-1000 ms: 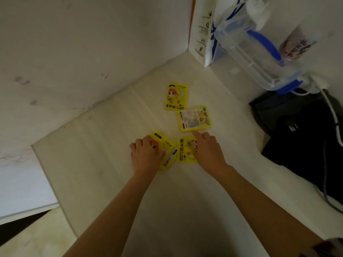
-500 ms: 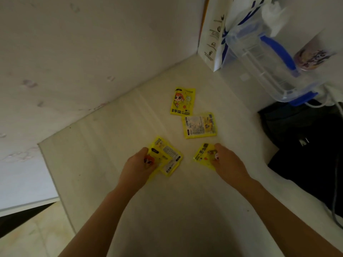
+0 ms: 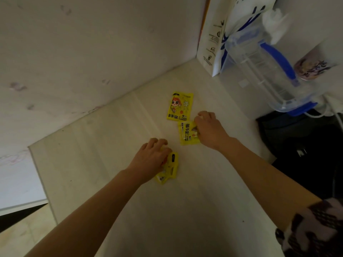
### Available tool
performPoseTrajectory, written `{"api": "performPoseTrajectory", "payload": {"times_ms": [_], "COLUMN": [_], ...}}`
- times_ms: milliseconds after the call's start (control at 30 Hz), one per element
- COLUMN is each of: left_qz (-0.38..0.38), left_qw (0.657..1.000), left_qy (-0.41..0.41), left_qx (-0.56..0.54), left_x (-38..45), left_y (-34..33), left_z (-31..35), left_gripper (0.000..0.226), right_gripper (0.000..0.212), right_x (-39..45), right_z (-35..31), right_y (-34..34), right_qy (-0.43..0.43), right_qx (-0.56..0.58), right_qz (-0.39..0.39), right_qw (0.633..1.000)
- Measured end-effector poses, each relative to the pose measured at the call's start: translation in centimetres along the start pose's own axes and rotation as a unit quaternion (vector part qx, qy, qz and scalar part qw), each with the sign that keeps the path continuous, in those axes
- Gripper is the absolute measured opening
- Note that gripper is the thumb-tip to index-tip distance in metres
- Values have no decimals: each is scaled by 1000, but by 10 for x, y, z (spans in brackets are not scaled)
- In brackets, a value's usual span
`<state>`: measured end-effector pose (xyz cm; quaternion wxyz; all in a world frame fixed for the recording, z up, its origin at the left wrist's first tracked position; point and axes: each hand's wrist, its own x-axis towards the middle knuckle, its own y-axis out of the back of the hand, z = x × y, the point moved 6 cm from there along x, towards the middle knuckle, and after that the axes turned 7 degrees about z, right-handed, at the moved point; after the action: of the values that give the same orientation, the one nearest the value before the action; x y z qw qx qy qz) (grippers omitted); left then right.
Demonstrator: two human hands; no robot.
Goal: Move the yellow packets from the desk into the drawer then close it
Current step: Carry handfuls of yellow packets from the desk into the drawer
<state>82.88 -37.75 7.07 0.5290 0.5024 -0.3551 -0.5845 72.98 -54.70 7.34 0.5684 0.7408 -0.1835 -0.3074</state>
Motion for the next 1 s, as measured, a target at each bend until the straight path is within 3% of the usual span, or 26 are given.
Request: {"api": "performPoseTrajectory", "payload": {"times_ms": [133,233,333,500,667,767,867,1000], "left_qz": [-31,-8,33,-6,-48,-16,53,145], "left_qw": [999,1000,998,983,951,916,854,767], "left_qy": [-9,3,48,177,273,329,384,403], "left_qx": [19,24,20,-43,-135,-227,-348,-478], "left_x": [0,-4,-8,-16,-24,-21,-11,19], "left_y": [-8,-8,-5,5,7,14,29,48], "left_z": [-4,-7,-15,-29,-51,-69,-81,-87], "left_gripper": [69,68,60,64,47,45,35,23], "right_gripper": [34,34,38,38,41,25,27,25], "right_x": [7,3,-6,-25,-47,-48,-38,-12], "right_z": [2,5,12,19,27,34,37,37], "right_y": [-3,-3,-6,-9,-7,-8,0,15], "right_qy": [23,8,-20,-42,-139,-180,-215,-277], "right_qx": [12,20,36,128,300,319,350,489], "right_qz": [-35,-27,-23,22,18,23,36,62], "right_qw": [999,999,999,991,944,930,911,825]}}
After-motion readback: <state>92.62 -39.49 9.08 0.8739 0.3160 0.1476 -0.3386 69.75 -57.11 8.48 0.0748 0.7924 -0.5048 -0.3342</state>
